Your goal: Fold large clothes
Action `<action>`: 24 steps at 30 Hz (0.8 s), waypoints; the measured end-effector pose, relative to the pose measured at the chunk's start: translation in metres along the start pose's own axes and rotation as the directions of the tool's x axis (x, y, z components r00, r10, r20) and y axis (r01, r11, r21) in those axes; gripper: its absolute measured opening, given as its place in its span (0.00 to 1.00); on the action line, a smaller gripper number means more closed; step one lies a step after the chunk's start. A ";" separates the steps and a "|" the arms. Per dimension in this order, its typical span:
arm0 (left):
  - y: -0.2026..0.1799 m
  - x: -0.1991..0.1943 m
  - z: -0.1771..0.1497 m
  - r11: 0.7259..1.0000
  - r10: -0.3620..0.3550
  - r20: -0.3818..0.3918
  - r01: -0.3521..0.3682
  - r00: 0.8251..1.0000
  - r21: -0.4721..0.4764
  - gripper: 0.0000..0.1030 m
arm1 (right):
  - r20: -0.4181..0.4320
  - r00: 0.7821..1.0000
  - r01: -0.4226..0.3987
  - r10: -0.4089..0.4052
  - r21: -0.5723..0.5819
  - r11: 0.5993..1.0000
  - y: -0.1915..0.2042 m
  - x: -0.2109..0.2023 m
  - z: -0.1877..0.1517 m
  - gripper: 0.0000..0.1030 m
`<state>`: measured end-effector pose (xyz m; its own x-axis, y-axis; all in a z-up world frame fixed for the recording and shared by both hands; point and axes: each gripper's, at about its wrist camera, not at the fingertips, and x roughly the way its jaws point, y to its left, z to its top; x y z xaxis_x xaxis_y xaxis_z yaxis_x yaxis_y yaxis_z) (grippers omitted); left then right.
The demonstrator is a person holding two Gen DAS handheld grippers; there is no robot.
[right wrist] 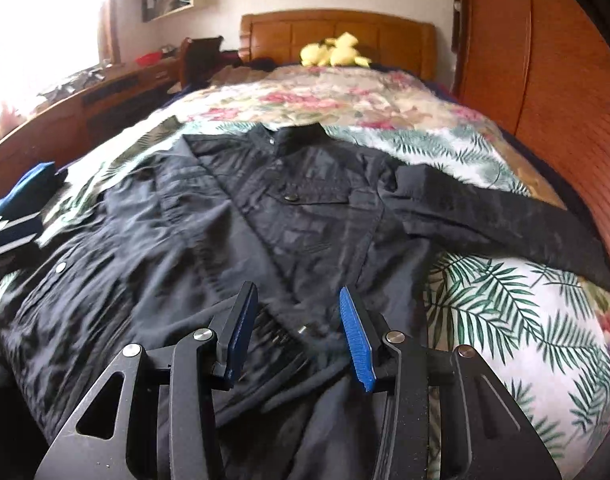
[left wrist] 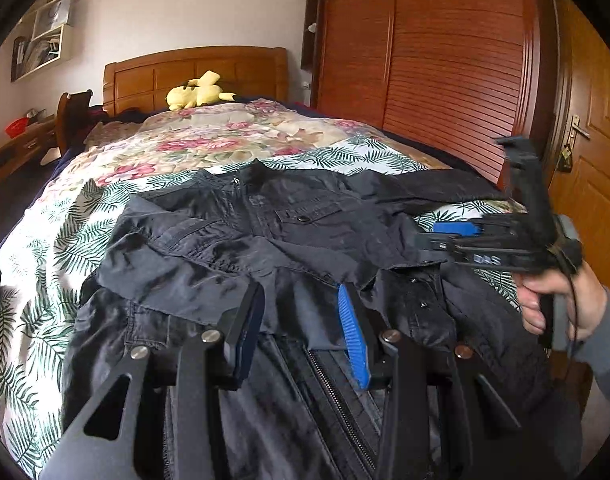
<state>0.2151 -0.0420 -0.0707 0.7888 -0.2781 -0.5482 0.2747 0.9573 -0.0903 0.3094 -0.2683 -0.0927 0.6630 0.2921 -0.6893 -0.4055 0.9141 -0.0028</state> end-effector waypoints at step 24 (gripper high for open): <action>-0.005 0.000 -0.001 0.999 0.027 -0.012 -0.026 1.000 0.037 0.36 | -0.142 0.984 -0.117 0.105 -0.078 0.990 0.018 0.060 -0.042 0.43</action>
<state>0.2132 -0.0462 -0.0705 0.7893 -0.2513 -0.5602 0.2740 0.9607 -0.0448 0.3153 -0.2460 -0.1642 0.5208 0.3433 -0.7816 -0.5278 0.8491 0.0213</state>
